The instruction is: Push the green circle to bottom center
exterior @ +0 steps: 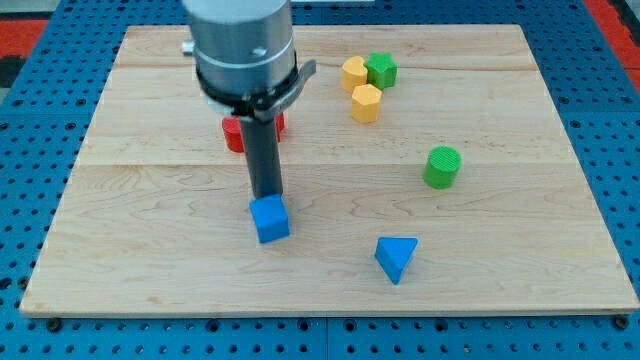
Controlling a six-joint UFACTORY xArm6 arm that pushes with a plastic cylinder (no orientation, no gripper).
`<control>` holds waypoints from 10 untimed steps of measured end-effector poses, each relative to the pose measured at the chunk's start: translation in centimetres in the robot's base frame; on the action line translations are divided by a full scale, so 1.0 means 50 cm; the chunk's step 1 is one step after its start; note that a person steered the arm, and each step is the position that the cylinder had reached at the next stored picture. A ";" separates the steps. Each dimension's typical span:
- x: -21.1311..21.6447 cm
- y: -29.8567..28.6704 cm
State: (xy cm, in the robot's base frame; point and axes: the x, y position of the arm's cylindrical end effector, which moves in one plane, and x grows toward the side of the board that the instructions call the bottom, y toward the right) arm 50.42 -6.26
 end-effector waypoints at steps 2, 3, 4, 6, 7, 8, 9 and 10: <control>-0.006 0.081; -0.117 0.178; -0.190 0.255; -0.145 0.351; -0.094 0.359; -0.094 0.420; -0.095 0.519; -0.061 0.552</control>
State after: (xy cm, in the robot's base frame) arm 47.38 21.33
